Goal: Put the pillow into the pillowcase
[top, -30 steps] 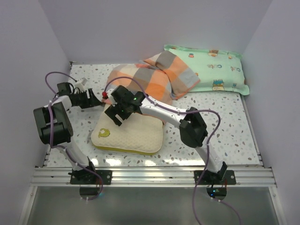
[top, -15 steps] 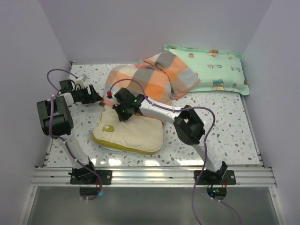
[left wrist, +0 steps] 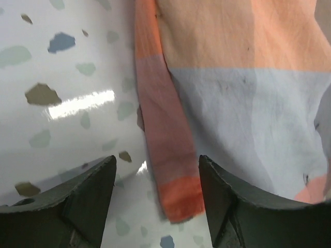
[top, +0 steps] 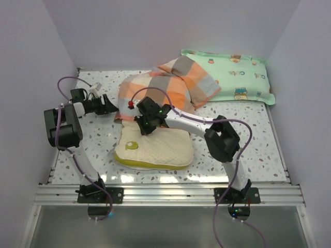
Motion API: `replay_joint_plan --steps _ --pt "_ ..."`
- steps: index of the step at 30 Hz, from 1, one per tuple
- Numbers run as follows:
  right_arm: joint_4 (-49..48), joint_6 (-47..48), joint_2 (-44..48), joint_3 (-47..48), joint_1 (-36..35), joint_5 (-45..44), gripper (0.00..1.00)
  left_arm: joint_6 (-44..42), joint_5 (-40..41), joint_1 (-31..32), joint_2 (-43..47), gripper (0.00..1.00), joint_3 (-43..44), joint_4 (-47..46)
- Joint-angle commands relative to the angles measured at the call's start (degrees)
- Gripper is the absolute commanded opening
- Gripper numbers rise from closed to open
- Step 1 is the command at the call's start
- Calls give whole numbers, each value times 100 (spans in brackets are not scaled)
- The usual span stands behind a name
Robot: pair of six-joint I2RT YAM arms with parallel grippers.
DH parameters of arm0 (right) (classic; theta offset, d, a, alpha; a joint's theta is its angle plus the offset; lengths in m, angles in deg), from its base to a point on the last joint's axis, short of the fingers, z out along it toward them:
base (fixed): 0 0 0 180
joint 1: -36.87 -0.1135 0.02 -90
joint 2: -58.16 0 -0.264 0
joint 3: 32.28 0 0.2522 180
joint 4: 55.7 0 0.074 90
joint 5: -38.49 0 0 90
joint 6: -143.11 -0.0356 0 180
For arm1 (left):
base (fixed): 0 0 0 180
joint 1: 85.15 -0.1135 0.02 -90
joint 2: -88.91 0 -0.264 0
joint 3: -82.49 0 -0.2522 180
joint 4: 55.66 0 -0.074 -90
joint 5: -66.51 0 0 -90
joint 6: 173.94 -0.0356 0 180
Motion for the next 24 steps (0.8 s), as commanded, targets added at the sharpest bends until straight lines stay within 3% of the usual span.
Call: replay_joint_plan --steps 1,3,7,10,12,15,19,21,24 --pt "190 239 771 -501 305 -213 0 -943 3 -94 453 70 -408 986" --pt "243 336 1104 -851 410 -109 0 -1489 100 -102 751 70 -601 1355" --pt "357 442 1527 -1363 507 417 0 -3656 520 99 1173 72 -899 2059" --pt "305 389 1807 -1784 507 901 0 -4757 776 555 1560 78 -1251 2358" --pt "217 354 1940 -2074 498 1157 0 -5042 856 995 1745 79 -1384 2473" --pt "365 485 2072 -2382 498 1614 0 -4886 751 1093 1729 76 -1192 2245" --pt "717 801 2572 -3129 498 1904 0 -4017 -248 515 1430 75 263 2183" --pt "980 978 2941 -3481 507 1923 0 -3543 -252 487 1289 77 697 1912" --pt "1271 1425 3311 -3762 507 2018 0 -2087 440 854 1210 83 901 464"
